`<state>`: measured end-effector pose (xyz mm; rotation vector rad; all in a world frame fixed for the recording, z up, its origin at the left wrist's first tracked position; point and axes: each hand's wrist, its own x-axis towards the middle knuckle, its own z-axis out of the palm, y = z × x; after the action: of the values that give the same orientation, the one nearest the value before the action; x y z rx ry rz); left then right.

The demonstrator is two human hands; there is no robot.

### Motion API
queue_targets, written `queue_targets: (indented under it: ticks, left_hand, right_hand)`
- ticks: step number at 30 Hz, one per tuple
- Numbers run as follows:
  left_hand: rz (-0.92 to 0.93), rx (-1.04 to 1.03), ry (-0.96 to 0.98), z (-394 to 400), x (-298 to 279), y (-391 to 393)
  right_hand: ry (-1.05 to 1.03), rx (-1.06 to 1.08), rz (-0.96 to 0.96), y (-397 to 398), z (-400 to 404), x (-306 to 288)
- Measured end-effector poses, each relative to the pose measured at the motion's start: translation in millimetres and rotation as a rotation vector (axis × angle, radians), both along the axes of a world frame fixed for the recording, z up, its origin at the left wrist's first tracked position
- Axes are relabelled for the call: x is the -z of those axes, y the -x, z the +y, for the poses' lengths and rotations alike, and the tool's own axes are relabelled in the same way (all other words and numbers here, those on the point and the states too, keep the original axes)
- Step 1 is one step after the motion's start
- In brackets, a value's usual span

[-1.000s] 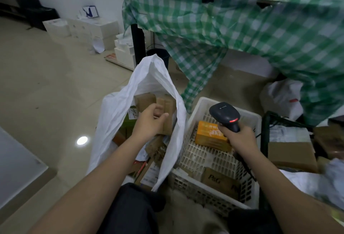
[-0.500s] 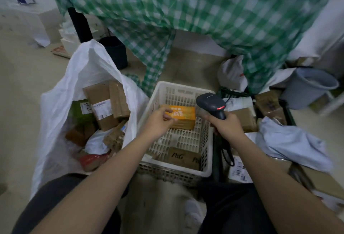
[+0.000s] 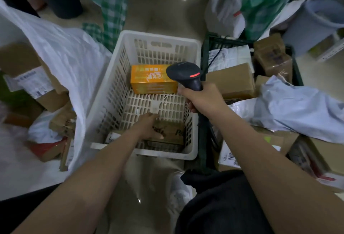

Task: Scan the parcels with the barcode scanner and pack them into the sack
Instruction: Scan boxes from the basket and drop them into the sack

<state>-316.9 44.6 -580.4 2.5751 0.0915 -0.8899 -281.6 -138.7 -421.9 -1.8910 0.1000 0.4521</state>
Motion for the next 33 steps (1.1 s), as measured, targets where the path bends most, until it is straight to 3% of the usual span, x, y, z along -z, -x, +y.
queue_targets:
  ticks: [7, 11, 14, 19, 23, 28, 33]
  left_hand:
    - [0.1, 0.341, -0.052, 3.7, 43.7, -20.9]
    - [0.043, 0.314, -0.019, 6.4, 51.2, -27.6]
    - [0.032, 0.171, 0.007, 12.2, 34.2, -32.0]
    - [-0.062, -0.193, 0.115, 31.2, -26.5, -27.2]
    - [-0.141, -0.366, 0.33, 37.6, -102.6, -6.4]
    - [-0.228, -0.396, 0.465, 45.7, -190.5, 27.8]
    - [-0.255, -0.448, 0.619, 48.9, -239.2, 66.6]
  right_hand:
    - [-0.018, 0.012, 0.082, -19.6, 8.6, 13.0]
    - [0.0, -0.019, 0.082, -23.6, 14.8, 18.7]
    - [-0.006, -0.017, 0.085, -24.2, 16.9, 18.7]
    - [-0.041, 0.077, 0.045, -21.9, 14.5, 8.0]
    - [-0.07, 0.202, -0.012, -10.5, 5.5, -6.9]
    - [-0.219, 0.354, -0.03, 11.1, -7.3, -35.4]
    - [-0.25, 0.279, -0.011, 31.8, -15.1, -57.0]
